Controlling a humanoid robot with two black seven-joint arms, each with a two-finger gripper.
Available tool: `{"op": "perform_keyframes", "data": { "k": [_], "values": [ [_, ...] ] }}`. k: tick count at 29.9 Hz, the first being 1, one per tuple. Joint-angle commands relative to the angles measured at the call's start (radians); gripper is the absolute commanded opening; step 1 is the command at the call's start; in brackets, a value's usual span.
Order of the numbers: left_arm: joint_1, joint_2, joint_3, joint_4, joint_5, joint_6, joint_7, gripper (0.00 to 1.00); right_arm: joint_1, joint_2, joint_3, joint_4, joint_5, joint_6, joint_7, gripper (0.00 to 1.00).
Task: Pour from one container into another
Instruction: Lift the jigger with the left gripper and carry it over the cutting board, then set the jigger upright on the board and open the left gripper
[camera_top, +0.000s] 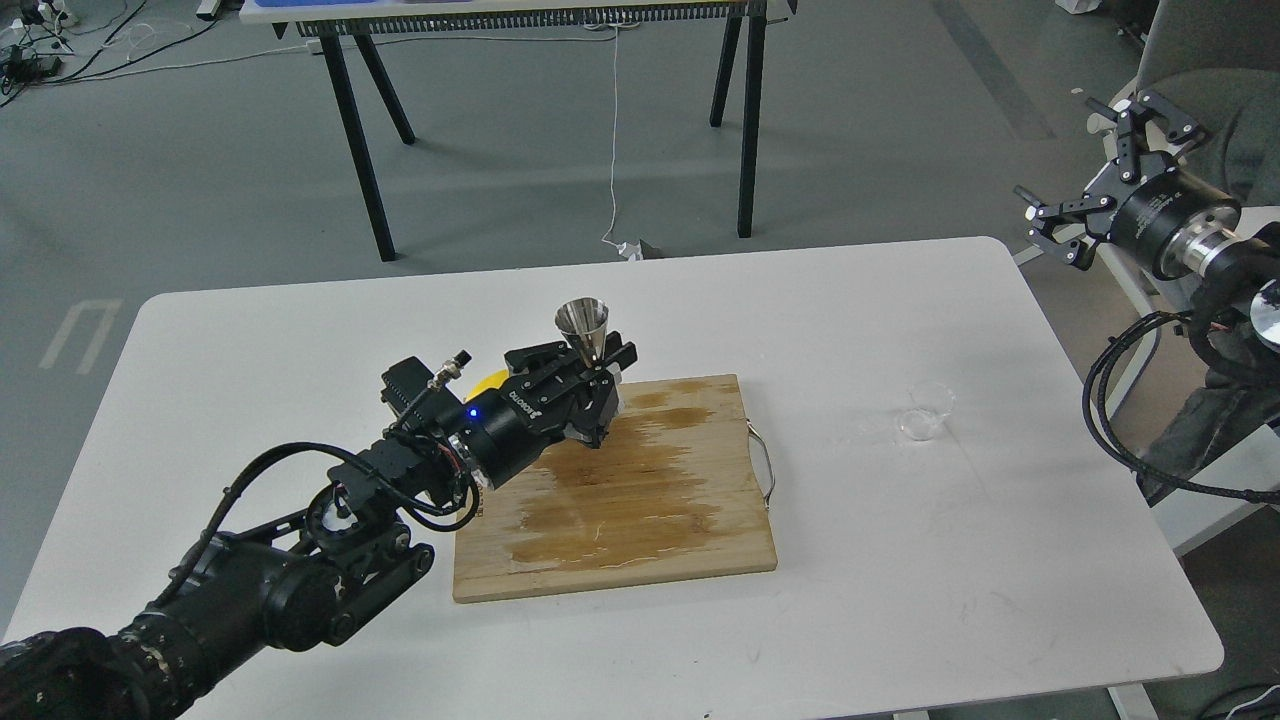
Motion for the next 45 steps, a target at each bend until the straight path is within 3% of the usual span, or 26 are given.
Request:
{"op": "perform_keyframes", "data": {
  "k": [1,11,17,21,32,42,45],
  "values": [
    [0.017,-0.036,0.002,0.044,0.017,0.000,0.000,0.01,-0.038,0.002,-0.008,0.000,-0.002,0.000,0.000,0.98],
    [0.017,-0.081,0.042,0.175,0.016,0.000,0.000,0.03,-0.072,0.004,0.005,0.001,-0.002,0.000,0.003,0.98],
    [0.018,-0.081,0.045,0.204,0.017,0.000,0.000,0.09,-0.069,0.004,0.008,0.001,-0.002,0.000,0.003,0.98],
    [0.026,-0.081,0.045,0.202,0.017,0.000,0.000,0.19,-0.068,0.005,0.008,0.001,-0.002,0.000,0.003,0.98],
    [0.028,-0.081,0.079,0.195,0.017,0.000,0.000,0.29,-0.068,0.005,0.009,0.001,-0.002,0.000,0.006,0.98],
    [0.031,-0.081,0.081,0.195,0.016,0.000,0.000,0.54,-0.068,0.007,0.009,0.001,-0.002,0.000,0.006,0.98],
    [0.031,-0.081,0.082,0.195,0.017,0.000,0.000,0.67,-0.068,0.005,0.009,0.001,-0.002,0.000,0.006,0.98]
  ]
}}
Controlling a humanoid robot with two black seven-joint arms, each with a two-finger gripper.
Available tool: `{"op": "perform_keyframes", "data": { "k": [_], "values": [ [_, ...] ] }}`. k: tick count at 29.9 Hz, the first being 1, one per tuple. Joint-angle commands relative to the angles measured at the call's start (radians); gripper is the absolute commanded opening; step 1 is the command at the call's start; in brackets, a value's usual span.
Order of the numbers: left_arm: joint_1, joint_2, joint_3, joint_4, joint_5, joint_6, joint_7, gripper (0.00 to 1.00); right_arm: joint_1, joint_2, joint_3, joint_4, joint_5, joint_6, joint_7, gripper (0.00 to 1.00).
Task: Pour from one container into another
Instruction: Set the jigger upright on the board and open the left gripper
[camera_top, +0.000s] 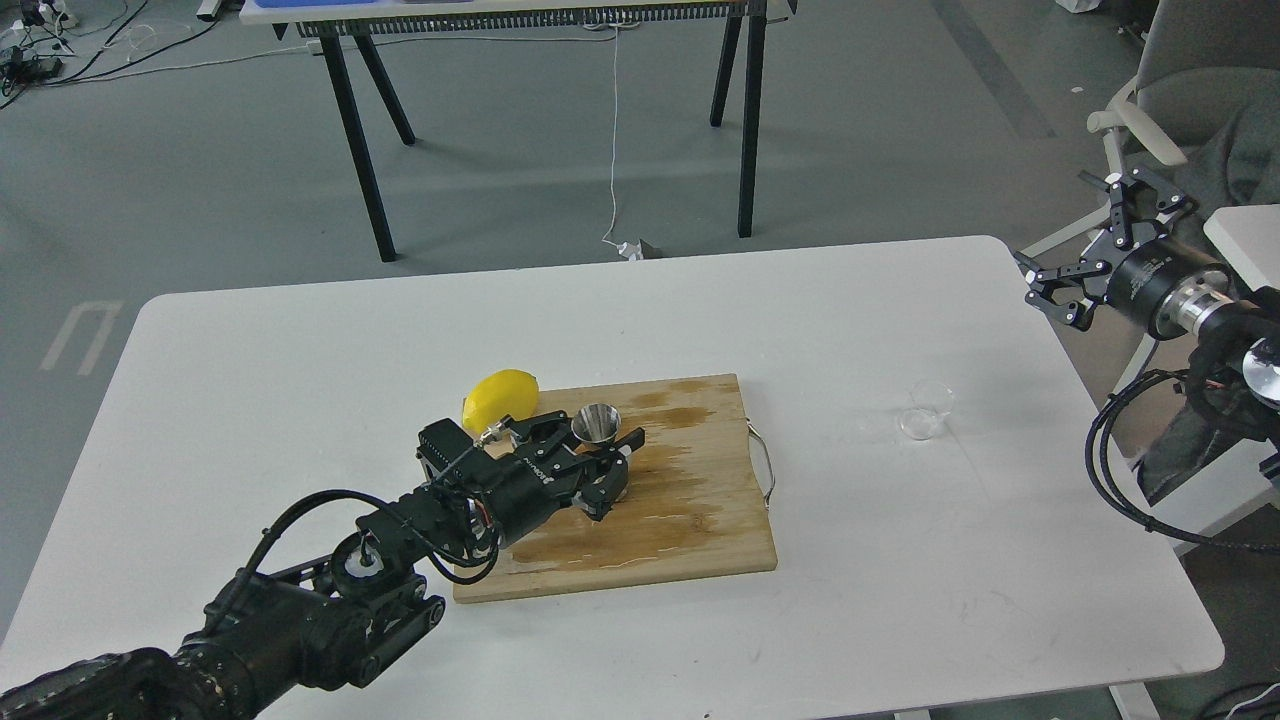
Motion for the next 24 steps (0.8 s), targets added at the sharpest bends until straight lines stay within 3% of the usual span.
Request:
{"op": "perform_keyframes", "data": {
  "k": [1,3,11,24],
  "values": [
    [0.000,0.000,0.013,-0.002,0.002,0.000,0.000,0.72,0.000,-0.001,0.000,0.001,0.000,0.000,0.000,0.98],
    [0.000,0.000,0.051,-0.003,0.002,0.000,0.000,0.81,0.001,-0.001,0.000,0.001,0.000,0.000,0.000,0.98],
    [0.039,0.000,0.094,-0.008,0.000,0.000,0.000,0.95,0.000,-0.001,0.001,0.001,0.000,0.000,0.001,0.98],
    [0.040,0.018,0.091,-0.008,-0.006,0.000,0.000,0.98,-0.002,0.004,0.005,0.004,0.002,0.000,0.005,0.98]
  ]
}}
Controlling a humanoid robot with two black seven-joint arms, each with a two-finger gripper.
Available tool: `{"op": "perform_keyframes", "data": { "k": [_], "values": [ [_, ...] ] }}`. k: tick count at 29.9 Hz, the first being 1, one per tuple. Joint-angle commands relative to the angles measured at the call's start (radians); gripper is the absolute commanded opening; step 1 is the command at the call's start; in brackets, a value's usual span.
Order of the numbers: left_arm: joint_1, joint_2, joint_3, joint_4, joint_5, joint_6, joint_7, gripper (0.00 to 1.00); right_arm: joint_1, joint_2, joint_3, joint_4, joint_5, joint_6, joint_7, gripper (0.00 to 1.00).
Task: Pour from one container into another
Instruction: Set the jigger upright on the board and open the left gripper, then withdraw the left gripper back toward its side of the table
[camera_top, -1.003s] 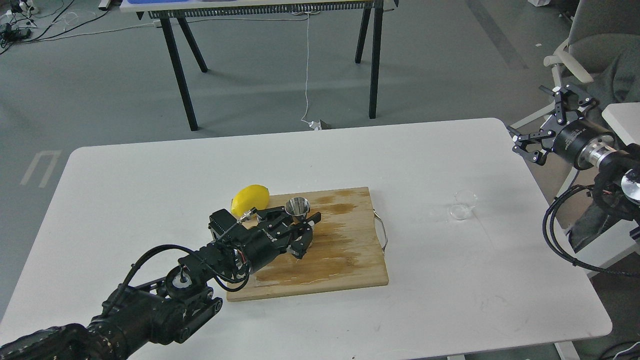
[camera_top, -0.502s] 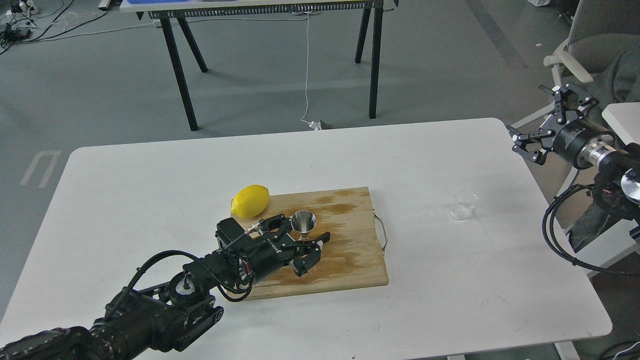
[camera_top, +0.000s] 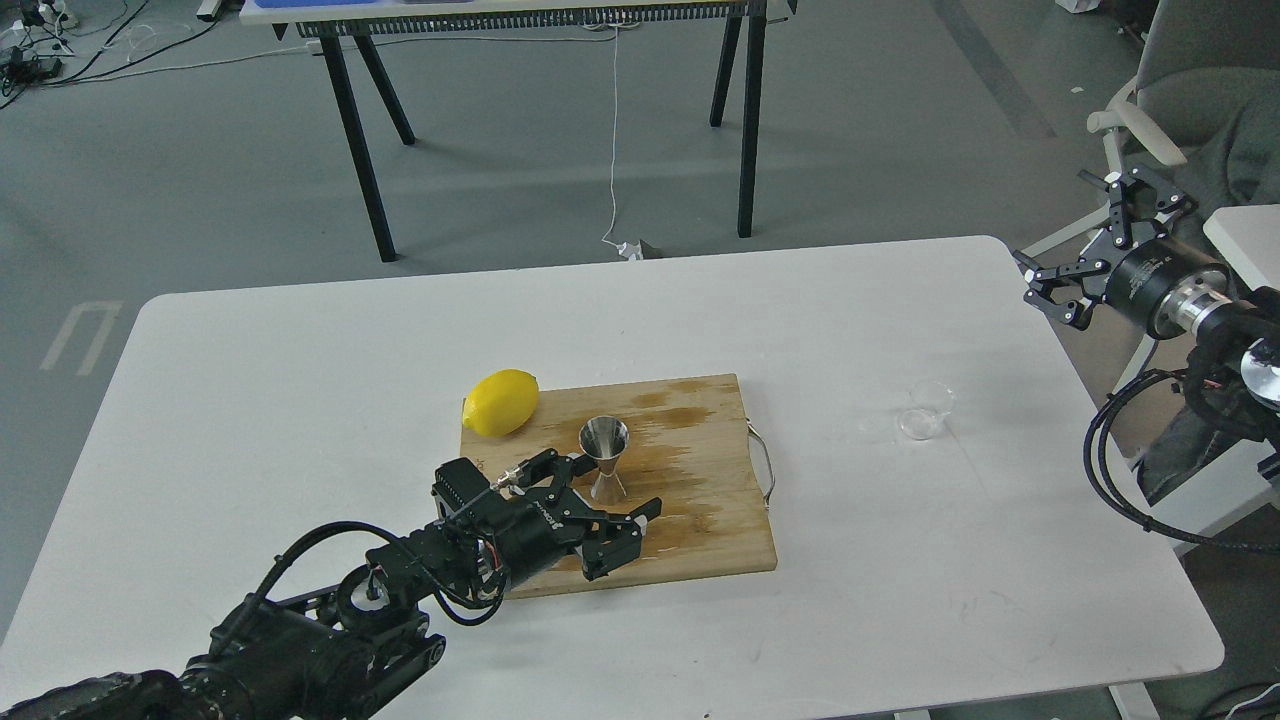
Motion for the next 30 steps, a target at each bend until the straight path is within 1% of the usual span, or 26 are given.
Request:
{"op": "perform_keyframes", "data": {
  "k": [1,9,14,16,19,22,28,30],
  "values": [
    [-0.001,0.025,-0.001,0.001,-0.002,0.000,0.000,0.98,0.000,0.001,0.002,0.002,0.000,0.000,0.000,0.98],
    [-0.001,0.088,-0.003,0.000,-0.003,0.000,0.000,0.98,-0.002,0.001,0.002,0.002,0.000,0.000,0.001,0.98],
    [0.013,0.091,0.000,-0.005,-0.003,0.000,0.000,0.98,0.000,0.001,0.002,0.002,0.000,0.000,0.000,0.98],
    [0.022,0.109,0.000,-0.022,-0.003,0.000,0.000,0.98,0.000,0.001,0.002,0.002,0.000,0.000,0.000,0.98],
    [0.028,0.174,-0.001,-0.093,-0.005,0.000,0.000,0.98,-0.002,0.001,0.004,0.000,0.000,0.000,0.001,0.98],
    [0.025,0.272,-0.006,-0.196,-0.054,0.000,0.000,0.98,-0.003,0.001,0.005,0.000,0.000,0.000,0.001,0.98],
    [0.004,0.525,-0.018,-0.458,-0.348,0.000,0.000,0.98,-0.003,0.008,0.008,0.000,0.000,0.000,0.003,0.98],
    [-0.025,0.591,-0.036,-0.518,-0.464,0.000,0.000,0.98,-0.003,0.019,0.019,-0.002,0.000,0.000,0.003,0.98]
  ]
}}
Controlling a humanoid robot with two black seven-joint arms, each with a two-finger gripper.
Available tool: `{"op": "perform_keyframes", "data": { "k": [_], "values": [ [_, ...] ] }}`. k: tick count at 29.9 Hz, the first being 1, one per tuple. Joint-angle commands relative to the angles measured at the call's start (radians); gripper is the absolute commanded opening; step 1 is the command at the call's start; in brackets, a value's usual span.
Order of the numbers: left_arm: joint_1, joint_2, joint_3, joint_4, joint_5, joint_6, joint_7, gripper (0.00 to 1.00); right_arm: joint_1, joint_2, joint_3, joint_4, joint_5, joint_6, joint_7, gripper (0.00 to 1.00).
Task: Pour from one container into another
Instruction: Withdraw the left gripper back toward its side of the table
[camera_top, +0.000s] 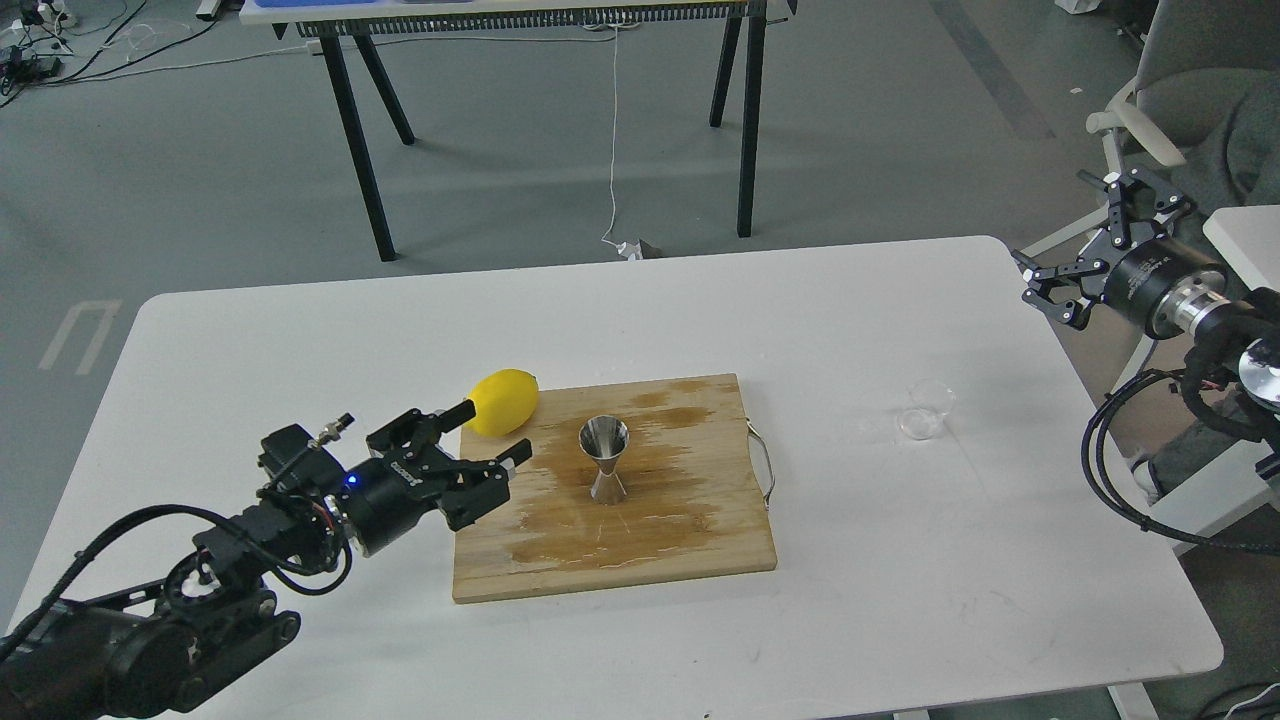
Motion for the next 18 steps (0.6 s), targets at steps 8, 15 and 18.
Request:
{"op": "perform_keyframes", "data": {
  "k": [8,15,18],
  "values": [
    [-0.061,0.198,-0.332,-0.105,-0.621,-0.682,0.000,0.98,0.006,0.113,0.041,-0.004,-0.002,0.000,0.000,0.98],
    [-0.113,0.221,-0.426,0.151,-0.934,-0.977,0.000,0.99,0.015,0.253,0.110,-0.006,0.001,0.000,-0.001,0.98],
    [-0.119,0.193,-0.419,0.237,-0.988,-0.977,0.000,0.99,0.006,0.291,0.193,0.011,0.065,0.000,-0.003,0.98]
  ]
}}
